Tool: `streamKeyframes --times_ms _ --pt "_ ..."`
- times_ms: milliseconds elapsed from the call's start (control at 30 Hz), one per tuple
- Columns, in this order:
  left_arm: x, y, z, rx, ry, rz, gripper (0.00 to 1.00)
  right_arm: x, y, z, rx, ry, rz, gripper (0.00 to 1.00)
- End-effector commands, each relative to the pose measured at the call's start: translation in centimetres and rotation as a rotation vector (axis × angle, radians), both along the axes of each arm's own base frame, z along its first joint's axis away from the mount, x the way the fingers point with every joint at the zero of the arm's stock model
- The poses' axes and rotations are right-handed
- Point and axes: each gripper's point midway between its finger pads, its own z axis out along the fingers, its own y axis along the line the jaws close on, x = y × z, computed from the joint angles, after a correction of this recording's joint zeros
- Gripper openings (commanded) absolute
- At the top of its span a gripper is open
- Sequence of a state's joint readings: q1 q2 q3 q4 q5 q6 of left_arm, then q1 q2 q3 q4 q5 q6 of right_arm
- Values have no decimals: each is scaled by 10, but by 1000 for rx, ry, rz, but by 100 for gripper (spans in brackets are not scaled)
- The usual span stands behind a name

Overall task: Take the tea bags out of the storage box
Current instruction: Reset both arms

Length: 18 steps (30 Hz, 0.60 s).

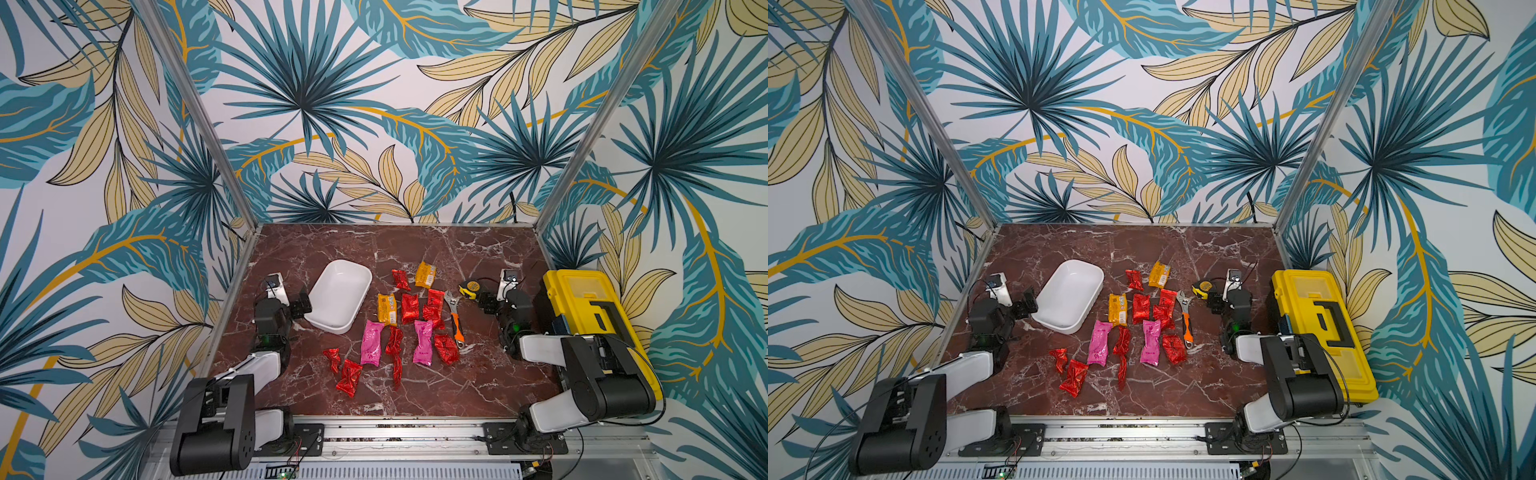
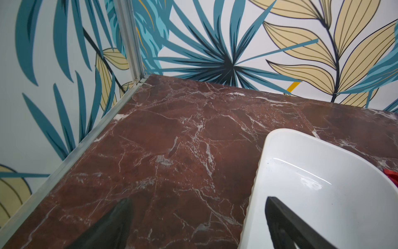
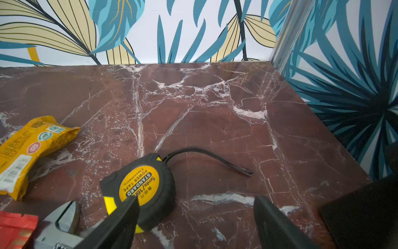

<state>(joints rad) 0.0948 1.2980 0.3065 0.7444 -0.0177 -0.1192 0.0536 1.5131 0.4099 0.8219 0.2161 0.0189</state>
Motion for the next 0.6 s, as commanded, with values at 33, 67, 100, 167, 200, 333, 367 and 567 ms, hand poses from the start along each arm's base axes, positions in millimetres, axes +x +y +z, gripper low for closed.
streamKeyframes --times_ms 33,67,100,167,200,333,367,567 --pt "10 -6 -1 31 -95 -55 100 3 0 9 19 -39 6 99" --pt "11 -8 -8 36 -104 -67 100 3 0 9 21 -39 4 99" --pt "14 -6 -7 36 -148 -54 100 3 0 8 23 -38 5 99" --pt "14 -4 -14 25 -82 -48 100 3 -1 8 28 -38 4 99" --pt "16 1 -15 12 -48 -12 100 3 -2 8 29 -39 3 99" --pt "22 2 -12 78 -79 51 100 3 -1 8 31 -39 5 99" --pt "21 -5 -14 90 -61 22 100 3 -2 9 30 -40 4 99" --pt "35 -27 -18 114 -12 -110 100 3 -2 9 32 -40 5 99"
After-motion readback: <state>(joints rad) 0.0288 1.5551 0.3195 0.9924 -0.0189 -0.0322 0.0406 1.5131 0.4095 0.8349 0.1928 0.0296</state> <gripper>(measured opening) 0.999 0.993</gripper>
